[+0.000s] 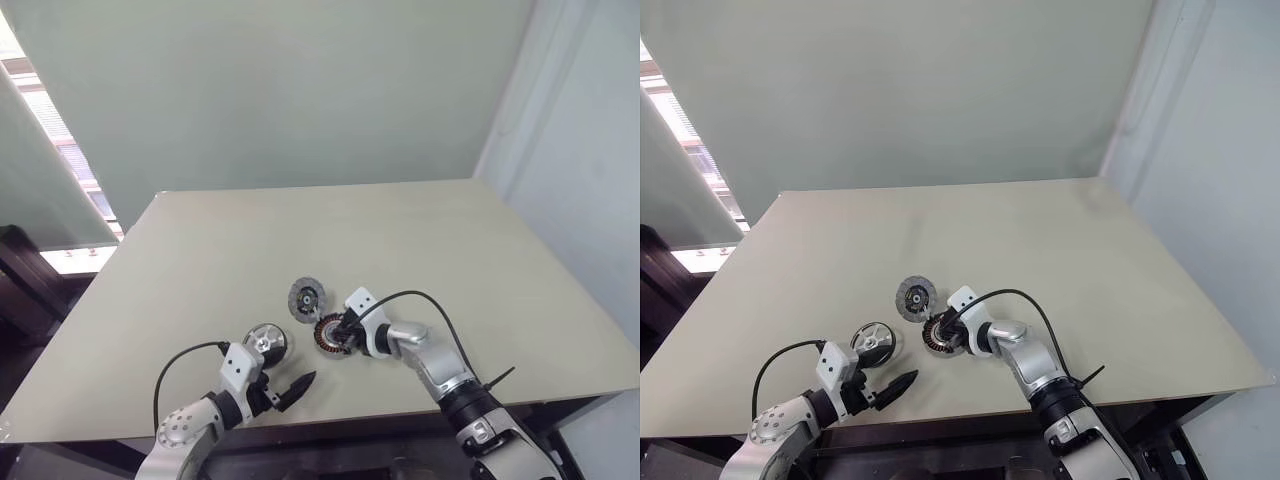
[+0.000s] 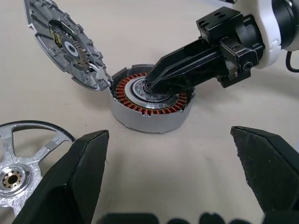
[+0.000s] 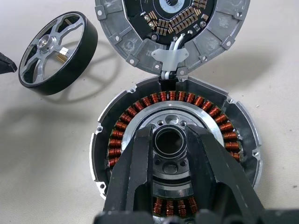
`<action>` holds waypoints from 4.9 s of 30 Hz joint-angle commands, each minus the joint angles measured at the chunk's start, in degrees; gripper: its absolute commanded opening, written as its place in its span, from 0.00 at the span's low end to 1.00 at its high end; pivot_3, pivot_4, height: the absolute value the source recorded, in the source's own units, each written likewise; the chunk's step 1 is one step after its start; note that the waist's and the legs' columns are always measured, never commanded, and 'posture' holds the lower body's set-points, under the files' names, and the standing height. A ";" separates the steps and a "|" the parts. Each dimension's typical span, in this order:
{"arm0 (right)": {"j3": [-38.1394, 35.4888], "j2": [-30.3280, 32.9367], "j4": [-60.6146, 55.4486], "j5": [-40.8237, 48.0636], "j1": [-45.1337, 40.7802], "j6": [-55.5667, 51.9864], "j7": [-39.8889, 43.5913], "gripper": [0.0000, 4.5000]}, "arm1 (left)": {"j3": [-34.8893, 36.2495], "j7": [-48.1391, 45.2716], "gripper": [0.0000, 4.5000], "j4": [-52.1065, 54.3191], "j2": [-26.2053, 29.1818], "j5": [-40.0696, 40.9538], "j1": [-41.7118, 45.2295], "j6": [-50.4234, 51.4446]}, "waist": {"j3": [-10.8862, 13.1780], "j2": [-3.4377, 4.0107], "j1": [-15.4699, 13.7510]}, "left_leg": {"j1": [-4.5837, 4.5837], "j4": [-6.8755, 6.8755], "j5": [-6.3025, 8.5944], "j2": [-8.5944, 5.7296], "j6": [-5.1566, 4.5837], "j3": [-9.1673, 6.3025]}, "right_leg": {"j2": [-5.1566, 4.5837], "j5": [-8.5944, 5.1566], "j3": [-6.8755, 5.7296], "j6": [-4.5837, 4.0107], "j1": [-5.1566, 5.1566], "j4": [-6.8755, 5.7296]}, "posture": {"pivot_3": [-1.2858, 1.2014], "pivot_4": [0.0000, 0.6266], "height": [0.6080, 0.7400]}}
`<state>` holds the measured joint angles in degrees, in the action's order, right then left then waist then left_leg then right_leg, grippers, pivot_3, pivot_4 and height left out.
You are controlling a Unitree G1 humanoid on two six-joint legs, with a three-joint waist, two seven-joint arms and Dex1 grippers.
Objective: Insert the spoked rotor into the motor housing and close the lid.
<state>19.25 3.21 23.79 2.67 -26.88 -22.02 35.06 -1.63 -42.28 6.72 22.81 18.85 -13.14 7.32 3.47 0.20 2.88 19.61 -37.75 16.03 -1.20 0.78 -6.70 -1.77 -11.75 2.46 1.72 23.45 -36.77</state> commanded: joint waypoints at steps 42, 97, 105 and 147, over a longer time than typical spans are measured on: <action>-2.61 -0.17 -11.94 2.64 0.57 -4.65 2.77 0.96 | 0.57 -0.64 1.00 0.60 0.94 -0.27 0.57 -1.27 | 0.00 0.02 -0.01 | 0.00 0.17 0.00 0.00 0.00 -0.02 | 0.00 0.00 0.00 0.00 0.07 0.01 | 0.52 0.00 1.00; -2.37 3.93 -17.86 0.66 0.60 -2.82 1.65 0.01 | 0.53 -0.72 1.00 -0.44 0.82 -0.07 0.97 -1.83 | 0.00 0.02 -0.01 | -0.01 0.14 0.00 0.00 0.01 -0.01 | -0.01 -0.01 -0.01 -0.01 0.04 0.02 | 0.52 0.00 1.00; 0.09 4.53 -18.32 0.73 1.54 -2.44 3.38 0.01 | 5.24 2.85 1.00 3.85 -3.20 10.50 -2.46 6.95 | 0.00 0.01 0.07 | -0.01 0.13 0.00 0.01 0.00 -0.01 | -0.01 -0.01 0.00 -0.01 0.05 0.03 | 0.52 0.00 1.00; 0.79 7.78 -24.50 0.99 6.48 -4.72 3.29 0.01 | 21.19 25.72 1.00 -4.15 -17.12 29.91 7.18 32.77 | -0.01 0.01 -0.06 | 0.04 -0.03 -0.05 -0.10 0.12 -0.16 | -0.09 -0.01 -0.14 -0.01 -0.07 0.06 | 0.52 0.00 1.00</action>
<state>20.97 11.07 2.29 2.83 -19.61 -26.89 38.71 19.67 -16.24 2.83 5.82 48.24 -6.76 39.80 3.46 0.21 2.82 19.66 -37.77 15.98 -1.30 0.90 -6.86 -1.86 -11.76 2.32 1.71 23.39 -36.71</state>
